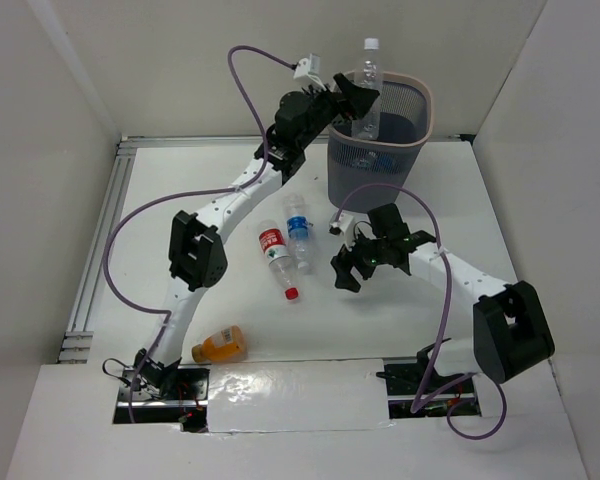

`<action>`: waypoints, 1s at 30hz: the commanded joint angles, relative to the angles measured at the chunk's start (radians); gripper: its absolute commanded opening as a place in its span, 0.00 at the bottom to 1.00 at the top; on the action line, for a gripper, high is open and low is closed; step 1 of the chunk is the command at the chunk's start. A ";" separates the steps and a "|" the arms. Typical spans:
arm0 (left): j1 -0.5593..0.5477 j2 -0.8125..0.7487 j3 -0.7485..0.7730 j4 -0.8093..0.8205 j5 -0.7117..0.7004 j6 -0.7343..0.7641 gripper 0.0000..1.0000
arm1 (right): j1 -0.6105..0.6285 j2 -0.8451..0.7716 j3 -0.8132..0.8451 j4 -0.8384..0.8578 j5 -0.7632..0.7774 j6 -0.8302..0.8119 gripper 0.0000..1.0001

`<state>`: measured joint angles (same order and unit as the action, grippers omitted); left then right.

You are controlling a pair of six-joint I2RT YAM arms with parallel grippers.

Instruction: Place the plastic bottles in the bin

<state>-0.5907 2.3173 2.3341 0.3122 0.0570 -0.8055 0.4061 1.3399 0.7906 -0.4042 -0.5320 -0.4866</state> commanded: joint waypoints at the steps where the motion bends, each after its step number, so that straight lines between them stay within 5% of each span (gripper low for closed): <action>1: -0.014 0.022 0.067 -0.022 -0.013 0.086 1.00 | -0.001 0.025 0.042 0.062 -0.016 0.037 0.97; 9: -0.014 -0.048 0.061 -0.042 -0.031 0.164 1.00 | 0.008 0.120 0.165 0.105 -0.016 0.210 1.00; 14: -0.014 -0.252 -0.048 -0.070 -0.068 0.281 1.00 | 0.028 0.157 0.236 0.192 0.039 0.370 1.00; 18: -0.014 -0.520 -0.305 -0.200 -0.176 0.350 1.00 | 0.074 0.217 0.286 0.252 0.121 0.485 1.00; 22: -0.004 -0.845 -0.840 -0.231 -0.366 0.364 1.00 | 0.178 0.283 0.320 0.298 0.289 0.595 1.00; 25: 0.006 -1.042 -1.089 -0.332 -0.429 0.327 1.00 | 0.226 0.343 0.349 0.311 0.408 0.632 1.00; 30: -0.003 -1.229 -1.315 -0.554 -0.508 0.200 1.00 | 0.249 0.459 0.413 0.341 0.628 0.680 0.97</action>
<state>-0.5858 1.1221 1.1175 -0.0738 -0.3630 -0.5320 0.6556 1.7550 1.1290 -0.1341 -0.1017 0.1299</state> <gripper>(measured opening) 1.001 0.982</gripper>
